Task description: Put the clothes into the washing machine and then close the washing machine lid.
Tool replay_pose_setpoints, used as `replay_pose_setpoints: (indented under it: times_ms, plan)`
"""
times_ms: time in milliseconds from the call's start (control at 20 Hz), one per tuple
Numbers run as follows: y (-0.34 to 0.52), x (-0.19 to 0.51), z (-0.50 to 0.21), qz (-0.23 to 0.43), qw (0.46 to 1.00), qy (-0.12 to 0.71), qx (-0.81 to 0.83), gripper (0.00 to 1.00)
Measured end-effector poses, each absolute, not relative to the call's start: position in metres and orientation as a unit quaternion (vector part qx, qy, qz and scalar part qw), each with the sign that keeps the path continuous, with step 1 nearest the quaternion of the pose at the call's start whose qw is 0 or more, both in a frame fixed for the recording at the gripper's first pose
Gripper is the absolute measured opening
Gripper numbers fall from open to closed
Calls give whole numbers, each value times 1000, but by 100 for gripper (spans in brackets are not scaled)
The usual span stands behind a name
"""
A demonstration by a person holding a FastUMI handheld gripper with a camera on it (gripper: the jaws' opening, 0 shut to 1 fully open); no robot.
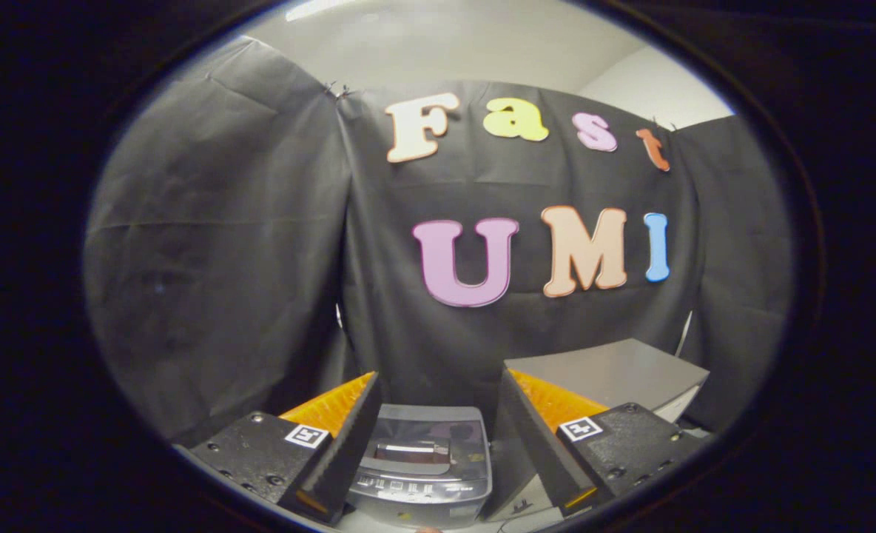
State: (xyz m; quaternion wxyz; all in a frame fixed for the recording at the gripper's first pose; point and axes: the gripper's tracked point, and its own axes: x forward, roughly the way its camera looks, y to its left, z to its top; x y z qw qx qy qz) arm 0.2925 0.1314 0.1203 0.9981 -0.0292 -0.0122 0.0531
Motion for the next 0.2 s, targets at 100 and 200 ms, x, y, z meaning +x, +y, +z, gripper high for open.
replay_pose_setpoints:
  times_ms: [100, 200]
  plan:
    - [124, 284, 125, 48, 998, -16, -29, 98]
    - [119, 284, 122, 48, 998, -11, -32, 98]
